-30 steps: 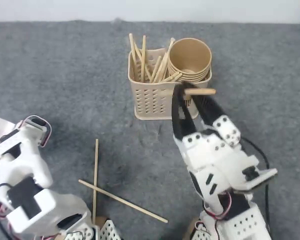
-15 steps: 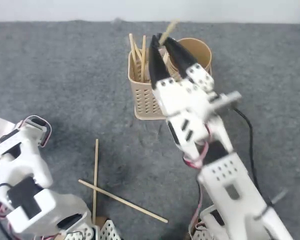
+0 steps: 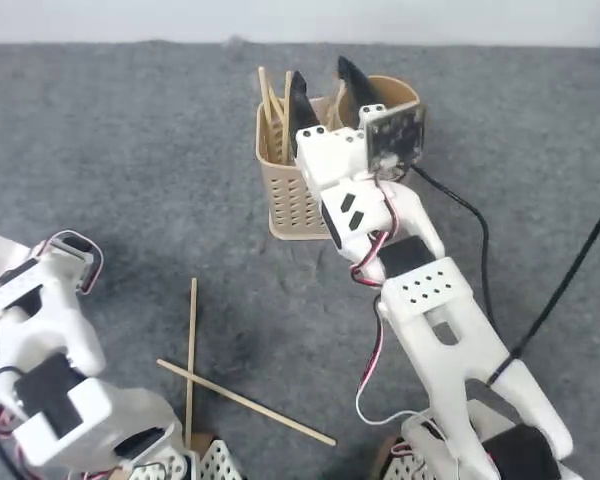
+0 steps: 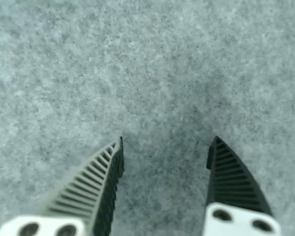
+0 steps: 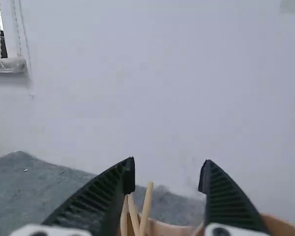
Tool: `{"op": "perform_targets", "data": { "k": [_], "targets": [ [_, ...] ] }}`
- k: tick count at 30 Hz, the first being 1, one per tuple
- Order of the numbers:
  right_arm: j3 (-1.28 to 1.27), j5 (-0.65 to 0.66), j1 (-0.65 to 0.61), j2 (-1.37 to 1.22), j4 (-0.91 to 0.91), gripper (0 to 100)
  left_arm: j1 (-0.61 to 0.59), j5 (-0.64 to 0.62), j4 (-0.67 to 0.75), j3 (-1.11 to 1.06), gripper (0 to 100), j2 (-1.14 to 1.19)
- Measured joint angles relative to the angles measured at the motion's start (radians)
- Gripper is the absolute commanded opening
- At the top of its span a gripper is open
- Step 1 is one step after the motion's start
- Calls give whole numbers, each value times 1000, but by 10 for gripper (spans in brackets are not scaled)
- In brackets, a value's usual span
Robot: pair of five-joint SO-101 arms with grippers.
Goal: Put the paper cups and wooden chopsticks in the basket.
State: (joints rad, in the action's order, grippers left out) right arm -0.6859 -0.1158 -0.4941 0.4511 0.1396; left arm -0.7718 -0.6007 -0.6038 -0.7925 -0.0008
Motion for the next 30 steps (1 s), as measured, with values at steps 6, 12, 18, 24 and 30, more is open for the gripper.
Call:
{"op": "perform_targets", "data": {
  "k": [6,12,18,24,30],
  "targets": [
    [164,-150,15,149,-407,232,0,0,0,0,264,0],
    [255,-186,-26,364,-838,231,0,0,0,0,264,0],
    [238,-186,-255,494,-1175,231,0,0,0,0,264,0],
    [28,-86,-499,514,-1246,231,0,0,0,0,264,0],
    [-270,28,-666,514,-1200,231,0,0,0,0,264,0]
  ]
}}
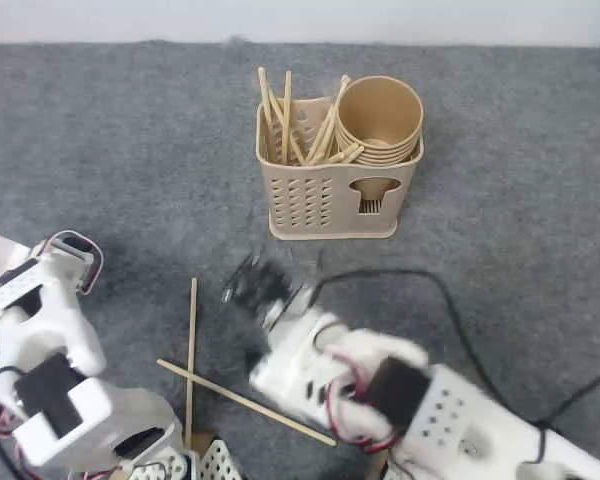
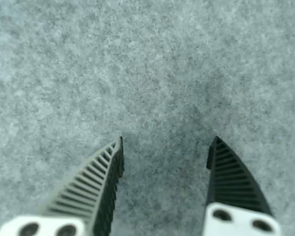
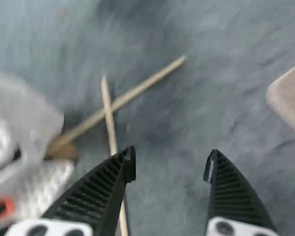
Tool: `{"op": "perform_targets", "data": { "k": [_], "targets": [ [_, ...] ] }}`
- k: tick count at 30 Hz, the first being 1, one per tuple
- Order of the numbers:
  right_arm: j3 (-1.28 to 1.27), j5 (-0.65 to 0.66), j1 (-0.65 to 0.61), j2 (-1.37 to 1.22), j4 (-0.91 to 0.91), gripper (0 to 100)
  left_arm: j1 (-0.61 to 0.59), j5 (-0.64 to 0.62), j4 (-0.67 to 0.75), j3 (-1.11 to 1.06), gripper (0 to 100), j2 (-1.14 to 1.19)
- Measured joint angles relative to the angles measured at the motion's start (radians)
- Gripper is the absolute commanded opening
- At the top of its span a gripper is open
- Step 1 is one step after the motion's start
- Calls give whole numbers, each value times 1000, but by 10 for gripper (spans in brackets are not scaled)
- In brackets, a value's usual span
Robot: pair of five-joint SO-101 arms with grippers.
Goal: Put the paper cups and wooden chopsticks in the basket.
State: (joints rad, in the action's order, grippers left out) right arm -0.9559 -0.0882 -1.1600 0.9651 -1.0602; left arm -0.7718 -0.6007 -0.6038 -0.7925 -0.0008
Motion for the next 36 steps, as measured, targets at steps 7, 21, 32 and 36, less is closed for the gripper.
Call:
{"op": "perform_targets", "data": {
  "k": [7,21,32,36],
  "targets": [
    [-322,0,-71,0,288,231,0,0,0,0,264,0],
    [-362,-48,-143,-25,365,231,3,0,0,0,264,0],
    [-318,-51,-152,-425,526,231,3,0,0,0,264,0],
    [-305,-54,-153,-512,620,231,3,0,0,0,264,0]
  ]
}}
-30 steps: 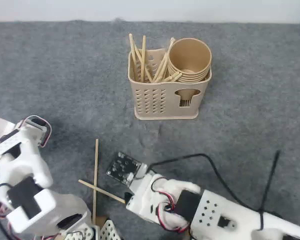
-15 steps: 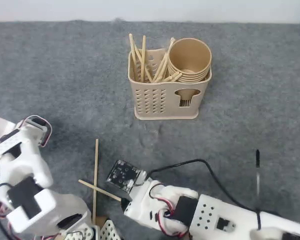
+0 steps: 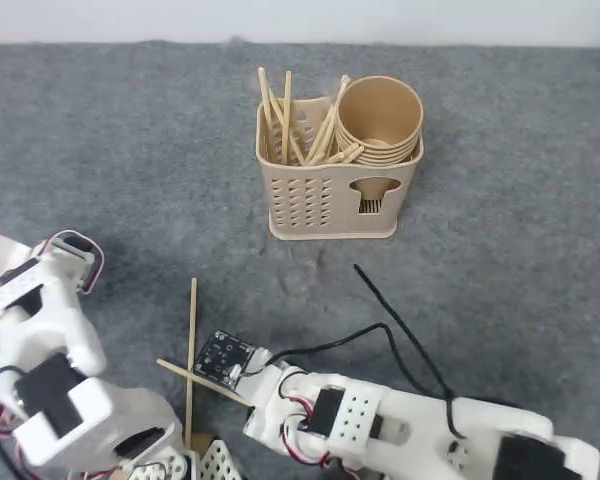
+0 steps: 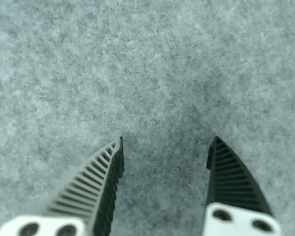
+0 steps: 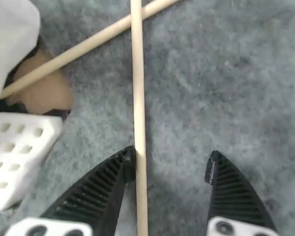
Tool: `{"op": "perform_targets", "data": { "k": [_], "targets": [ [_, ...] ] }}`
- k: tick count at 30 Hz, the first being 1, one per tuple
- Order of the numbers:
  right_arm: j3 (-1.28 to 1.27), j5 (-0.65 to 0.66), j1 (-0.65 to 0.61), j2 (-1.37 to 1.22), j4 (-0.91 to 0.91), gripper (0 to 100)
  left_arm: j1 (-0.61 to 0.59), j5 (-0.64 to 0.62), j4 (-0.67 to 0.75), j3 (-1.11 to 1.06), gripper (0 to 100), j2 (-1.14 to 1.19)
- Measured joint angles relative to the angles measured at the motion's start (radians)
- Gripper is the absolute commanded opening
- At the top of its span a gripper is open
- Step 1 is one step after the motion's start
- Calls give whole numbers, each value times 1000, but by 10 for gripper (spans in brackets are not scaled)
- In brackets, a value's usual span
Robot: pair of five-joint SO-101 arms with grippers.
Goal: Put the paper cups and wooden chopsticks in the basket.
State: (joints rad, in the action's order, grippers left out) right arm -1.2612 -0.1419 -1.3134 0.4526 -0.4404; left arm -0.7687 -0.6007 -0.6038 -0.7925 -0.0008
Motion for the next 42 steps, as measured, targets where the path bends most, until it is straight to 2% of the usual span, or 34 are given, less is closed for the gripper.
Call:
{"op": "perform_targets", "data": {
  "k": [3,7,10,12,19,24,29,35,42],
  "targets": [
    [18,0,0,-32,20,206,0,0,0,0,264,0],
    [18,0,8,-37,34,0,0,0,0,0,264,0],
    [18,2,55,-38,48,46,0,0,0,0,264,0],
    [26,2,80,-61,57,6,0,0,0,0,264,0],
    [31,0,107,-25,23,7,0,0,0,0,264,0],
    [31,0,146,195,-101,7,0,0,0,0,264,0],
    [29,0,278,565,-153,7,0,0,0,0,264,0],
    [29,0,442,974,49,7,0,0,0,0,264,0],
    [29,9,589,1071,359,7,0,0,0,0,264,0]
  ]
}}
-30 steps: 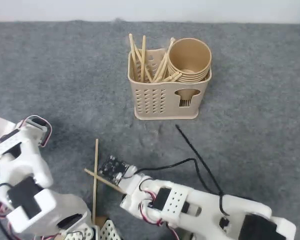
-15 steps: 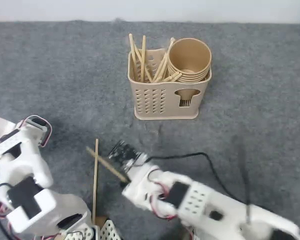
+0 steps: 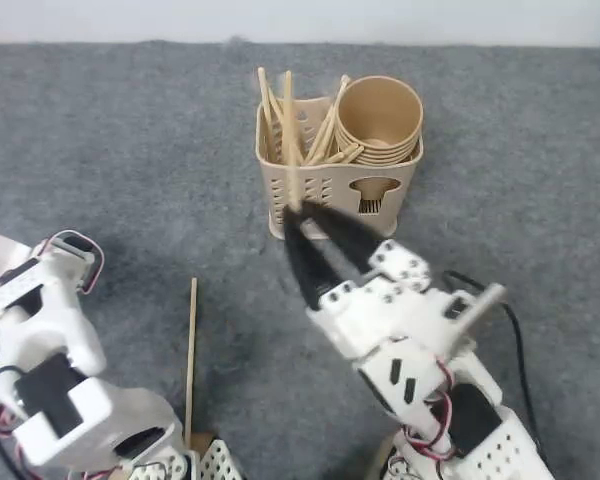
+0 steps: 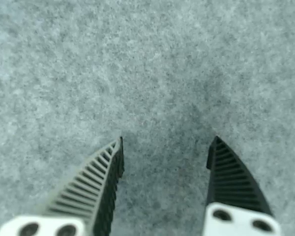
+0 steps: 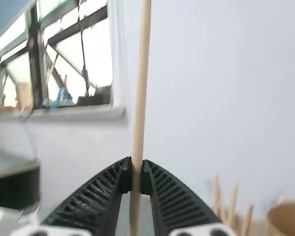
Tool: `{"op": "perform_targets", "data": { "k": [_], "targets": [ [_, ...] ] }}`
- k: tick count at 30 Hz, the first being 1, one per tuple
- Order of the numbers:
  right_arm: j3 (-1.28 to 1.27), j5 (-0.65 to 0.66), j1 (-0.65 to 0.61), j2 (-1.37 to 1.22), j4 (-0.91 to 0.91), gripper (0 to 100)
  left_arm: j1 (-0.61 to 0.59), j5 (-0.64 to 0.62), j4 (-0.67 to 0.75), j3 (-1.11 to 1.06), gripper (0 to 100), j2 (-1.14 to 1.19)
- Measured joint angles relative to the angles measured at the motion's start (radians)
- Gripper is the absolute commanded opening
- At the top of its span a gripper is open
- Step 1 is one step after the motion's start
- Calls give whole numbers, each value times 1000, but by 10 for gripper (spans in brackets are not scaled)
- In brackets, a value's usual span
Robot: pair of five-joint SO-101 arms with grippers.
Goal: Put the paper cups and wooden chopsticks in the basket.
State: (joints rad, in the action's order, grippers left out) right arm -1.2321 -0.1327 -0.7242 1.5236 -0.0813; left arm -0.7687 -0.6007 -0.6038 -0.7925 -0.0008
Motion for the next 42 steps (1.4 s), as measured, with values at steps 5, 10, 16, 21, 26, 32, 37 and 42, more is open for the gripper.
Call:
{"op": "perform_targets", "data": {
  "k": [5,10,16,21,26,32,37,42],
  "targets": [
    [0,132,60,-75,242,7,0,0,0,0,264,0],
    [0,282,68,-232,499,8,0,0,0,0,264,0],
    [69,339,74,-460,726,8,0,0,0,0,264,0],
    [192,341,98,-674,776,8,0,0,0,0,264,0],
    [311,342,140,-898,844,8,0,0,0,0,264,0],
    [437,342,187,-1163,899,10,0,0,0,0,264,0],
    [499,278,216,-1290,901,12,11,0,0,0,264,0],
    [505,233,224,-1303,876,144,9,0,0,0,264,0]
  ]
}}
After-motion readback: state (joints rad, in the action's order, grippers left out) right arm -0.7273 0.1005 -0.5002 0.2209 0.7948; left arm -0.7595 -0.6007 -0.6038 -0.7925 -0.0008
